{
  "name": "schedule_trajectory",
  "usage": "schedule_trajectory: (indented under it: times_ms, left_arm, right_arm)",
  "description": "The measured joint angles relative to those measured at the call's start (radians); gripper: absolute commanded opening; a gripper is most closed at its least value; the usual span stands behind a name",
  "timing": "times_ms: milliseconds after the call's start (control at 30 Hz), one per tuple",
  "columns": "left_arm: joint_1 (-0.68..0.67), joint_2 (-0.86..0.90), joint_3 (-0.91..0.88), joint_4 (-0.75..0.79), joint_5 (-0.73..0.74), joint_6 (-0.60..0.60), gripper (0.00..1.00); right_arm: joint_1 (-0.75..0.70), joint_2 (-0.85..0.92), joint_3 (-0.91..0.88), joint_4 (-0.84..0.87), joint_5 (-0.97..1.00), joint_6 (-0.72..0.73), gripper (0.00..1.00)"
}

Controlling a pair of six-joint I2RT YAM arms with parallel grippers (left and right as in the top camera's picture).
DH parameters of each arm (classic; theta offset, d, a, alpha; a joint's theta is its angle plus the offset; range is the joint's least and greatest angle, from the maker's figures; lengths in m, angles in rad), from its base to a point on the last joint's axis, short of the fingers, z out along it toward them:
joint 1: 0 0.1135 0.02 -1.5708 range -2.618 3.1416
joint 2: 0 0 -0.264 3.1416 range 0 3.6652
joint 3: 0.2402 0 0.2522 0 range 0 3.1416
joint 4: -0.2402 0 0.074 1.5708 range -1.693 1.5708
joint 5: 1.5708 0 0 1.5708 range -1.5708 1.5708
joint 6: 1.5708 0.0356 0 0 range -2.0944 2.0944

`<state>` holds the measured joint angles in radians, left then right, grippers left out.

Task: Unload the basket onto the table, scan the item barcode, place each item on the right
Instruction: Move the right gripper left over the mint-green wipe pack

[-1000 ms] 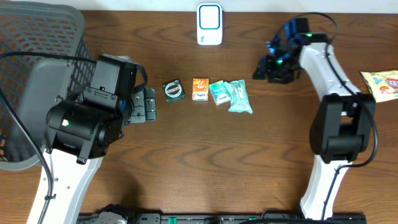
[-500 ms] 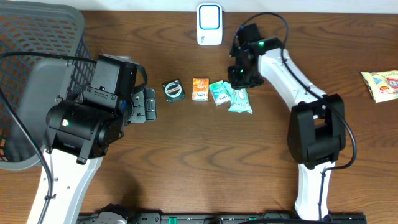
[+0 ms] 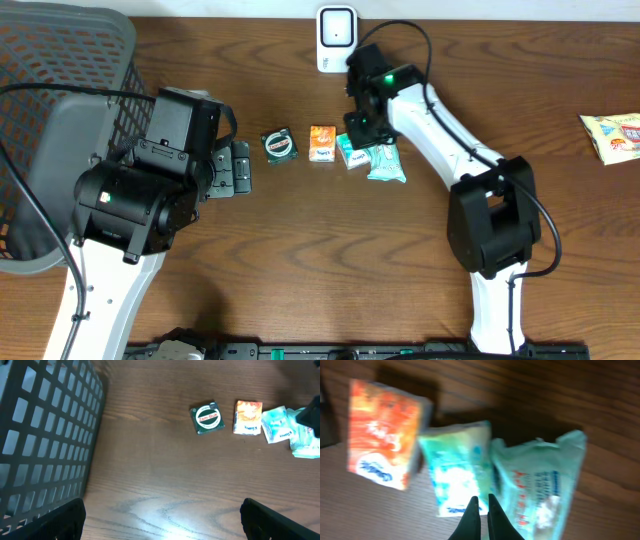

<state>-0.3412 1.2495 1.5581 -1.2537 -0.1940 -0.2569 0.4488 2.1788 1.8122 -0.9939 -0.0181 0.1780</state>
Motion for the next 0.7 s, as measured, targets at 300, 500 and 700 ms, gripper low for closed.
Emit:
schedule_trajectory:
  times_ms: [300, 500, 700]
  left_arm:
    - [0.000, 0.000, 0.000, 0.000, 0.000, 0.000, 0.98]
    - [0.000, 0.000, 0.000, 0.000, 0.000, 0.000, 0.98]
    - [0.000, 0.000, 0.000, 0.000, 0.000, 0.000, 0.98]
  right_arm:
    - [0.037, 0.000, -0.008, 0.041, 0.103, 0.047, 0.01]
    - [0.037, -0.002, -0.085, 0.111, 0.136, 0.066, 0.01]
    - [0.037, -0.002, -0.175, 0.156, 0.129, 0.071, 0.01]
